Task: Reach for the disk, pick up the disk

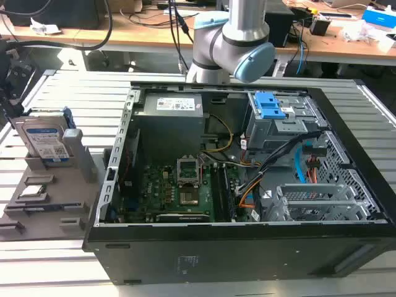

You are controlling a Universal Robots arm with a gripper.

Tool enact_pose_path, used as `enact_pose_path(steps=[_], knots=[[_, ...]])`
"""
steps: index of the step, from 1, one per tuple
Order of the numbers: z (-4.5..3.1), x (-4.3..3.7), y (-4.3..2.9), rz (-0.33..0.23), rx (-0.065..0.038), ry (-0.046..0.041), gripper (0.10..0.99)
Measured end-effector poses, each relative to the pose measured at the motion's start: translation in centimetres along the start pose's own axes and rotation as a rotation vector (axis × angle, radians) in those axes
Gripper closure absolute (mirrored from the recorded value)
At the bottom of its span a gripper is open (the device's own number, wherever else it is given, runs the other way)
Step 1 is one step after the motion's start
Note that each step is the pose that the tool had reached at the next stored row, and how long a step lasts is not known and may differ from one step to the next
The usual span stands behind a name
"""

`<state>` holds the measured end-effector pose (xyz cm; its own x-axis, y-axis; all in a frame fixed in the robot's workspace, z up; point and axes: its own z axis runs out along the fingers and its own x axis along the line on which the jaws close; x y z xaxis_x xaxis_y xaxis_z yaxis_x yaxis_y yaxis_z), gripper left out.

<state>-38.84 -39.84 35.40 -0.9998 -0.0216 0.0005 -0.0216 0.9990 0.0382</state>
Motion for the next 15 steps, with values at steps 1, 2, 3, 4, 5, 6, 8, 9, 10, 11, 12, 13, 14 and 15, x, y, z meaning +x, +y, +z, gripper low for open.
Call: enact_pose_path(steps=[1,2,3,4,5,6,8,9,10,11,12,13,14,15], knots=[[0.00,0.00,0.00,-0.017,0.000,0.0007,0.980],[0.00,0.00,0.00,-0.034,0.000,0.0013,0.980],[0.00,0.00,0.00,-0.043,0.000,0.0017,0.980],[0.00,0.00,0.00,-0.059,0.000,0.0022,0.980],[0.00,0.00,0.00,-0.067,0.000,0.0026,0.980],[0.00,0.00,0.00,-0.073,0.000,0.0029,0.980],[0.00,0.00,0.00,-0.104,0.000,0.0040,0.980],[0.00,0.00,0.00,-0.120,0.000,0.0046,0.980],[0.00,0.00,0.00,-0.131,0.000,0.0050,0.980],[0.00,0.00,0.00,-0.143,0.000,0.0054,0.980],[0.00,0.00,0.00,-0.155,0.000,0.0059,0.980],[0.00,0.00,0.00,-0.163,0.000,0.0062,0.980],[0.00,0.00,0.00,-0.171,0.000,0.0065,0.980],[0.00,0.00,0.00,-0.186,0.000,0.0071,0.980]])
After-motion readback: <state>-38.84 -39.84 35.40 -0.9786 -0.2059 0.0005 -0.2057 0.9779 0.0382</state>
